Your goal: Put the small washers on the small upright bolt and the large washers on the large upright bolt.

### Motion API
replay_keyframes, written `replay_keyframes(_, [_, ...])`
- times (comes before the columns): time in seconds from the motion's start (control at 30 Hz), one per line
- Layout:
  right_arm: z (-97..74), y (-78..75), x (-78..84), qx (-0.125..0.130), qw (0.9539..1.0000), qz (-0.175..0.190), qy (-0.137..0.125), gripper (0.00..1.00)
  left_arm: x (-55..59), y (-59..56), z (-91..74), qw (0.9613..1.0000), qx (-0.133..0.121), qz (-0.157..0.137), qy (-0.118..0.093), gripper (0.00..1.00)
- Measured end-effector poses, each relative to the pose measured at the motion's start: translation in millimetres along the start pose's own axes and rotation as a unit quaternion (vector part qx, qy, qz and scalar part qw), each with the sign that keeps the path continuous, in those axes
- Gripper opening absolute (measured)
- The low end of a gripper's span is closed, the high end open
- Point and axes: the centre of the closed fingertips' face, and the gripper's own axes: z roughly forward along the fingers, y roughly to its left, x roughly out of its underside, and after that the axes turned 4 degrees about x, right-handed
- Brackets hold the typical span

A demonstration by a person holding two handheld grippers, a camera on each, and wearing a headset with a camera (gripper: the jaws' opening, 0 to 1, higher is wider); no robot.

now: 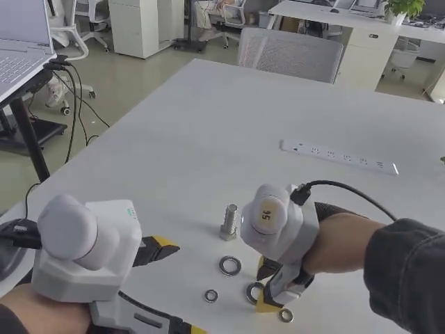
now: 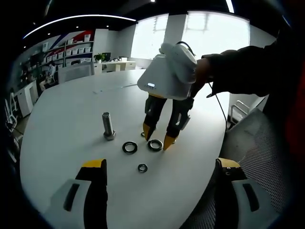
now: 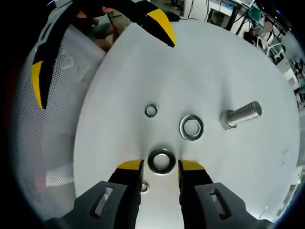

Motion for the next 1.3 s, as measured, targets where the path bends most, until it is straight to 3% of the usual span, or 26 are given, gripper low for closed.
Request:
replay_keyframes(1.0, [-0.1,-4.5,2.7,0.004,0.9998,-0.011,0.015,0.23,-3.2,-1.9,1.0,1.0000,0.005,-0.002,-0.008,0.91])
replay_keyframes(1.3, [-8.5,-9.0,-0.3,0.008,0.9999,-0.005,0.011,0.23,-3.9,-2.1,2.0,0.9999,0.007,-0.002,-0.008,0.91])
